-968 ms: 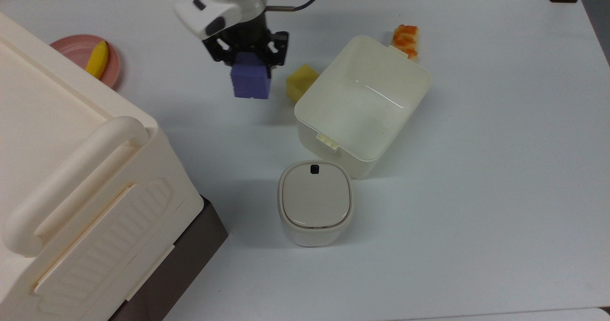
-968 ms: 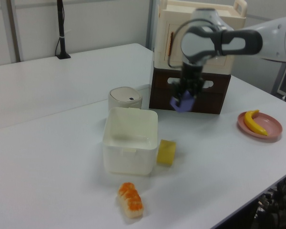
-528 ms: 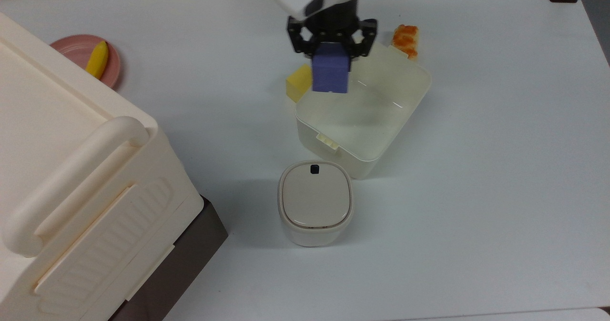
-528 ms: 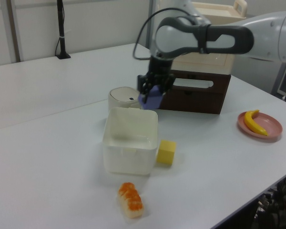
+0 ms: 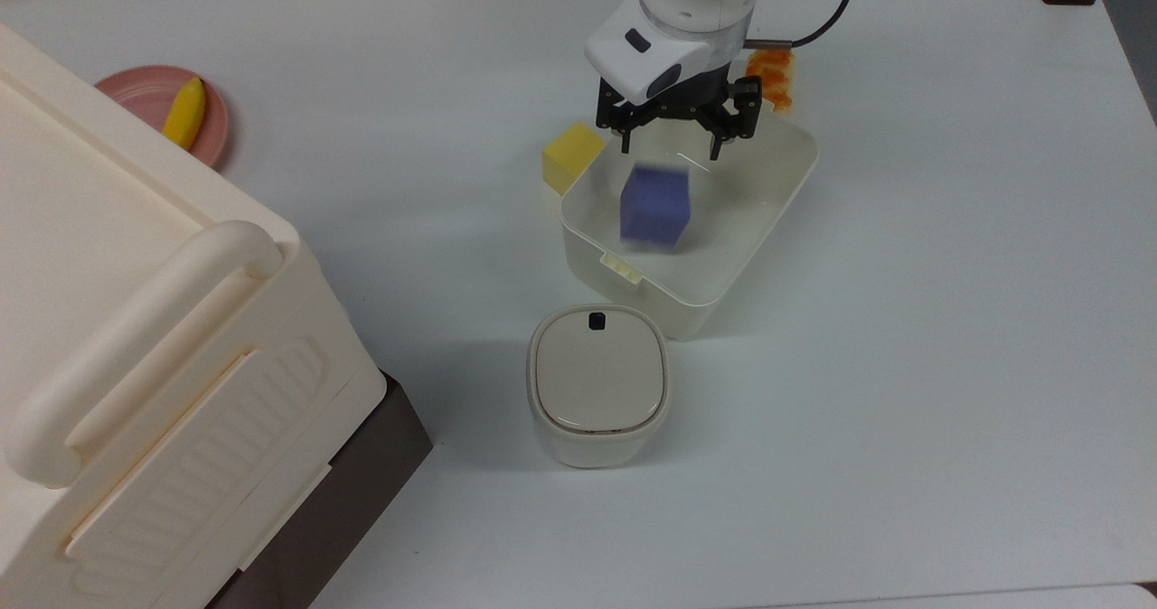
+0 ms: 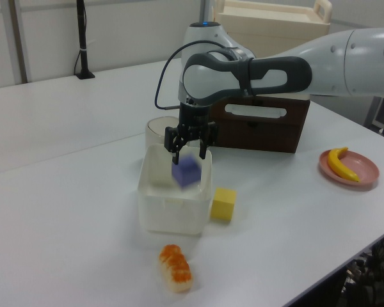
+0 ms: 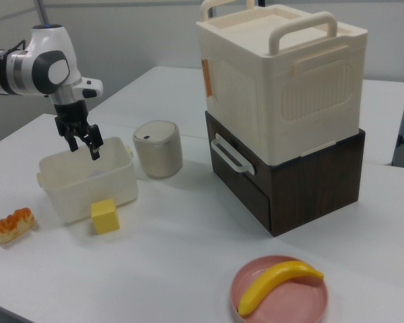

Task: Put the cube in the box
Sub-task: 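Lower the purple cube into the box and open the gripper, then move the open gripper to the yellow cube beside the box, then lower onto the yellow cube, close the gripper and lift it, then carry the yellow cube over the box, lower it and release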

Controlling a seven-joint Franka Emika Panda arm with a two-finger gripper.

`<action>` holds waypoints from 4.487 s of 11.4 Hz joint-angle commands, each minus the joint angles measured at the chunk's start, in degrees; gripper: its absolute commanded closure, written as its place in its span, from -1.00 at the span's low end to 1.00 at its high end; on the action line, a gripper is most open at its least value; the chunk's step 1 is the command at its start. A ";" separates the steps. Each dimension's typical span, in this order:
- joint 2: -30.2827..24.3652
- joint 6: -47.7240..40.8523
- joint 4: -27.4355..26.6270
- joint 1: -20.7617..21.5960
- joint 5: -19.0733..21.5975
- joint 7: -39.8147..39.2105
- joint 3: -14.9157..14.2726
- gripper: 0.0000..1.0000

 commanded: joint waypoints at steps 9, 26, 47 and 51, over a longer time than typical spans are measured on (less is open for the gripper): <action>-7.80 -5.02 -5.62 -5.12 -1.76 -42.66 -1.44 -1.00; -7.90 13.44 -27.09 -3.11 -9.94 -53.97 -0.74 -0.82; 0.26 1.30 0.95 -4.34 -0.96 -27.62 4.80 0.11; 0.72 0.87 0.60 -3.11 -1.76 -23.22 4.97 -1.00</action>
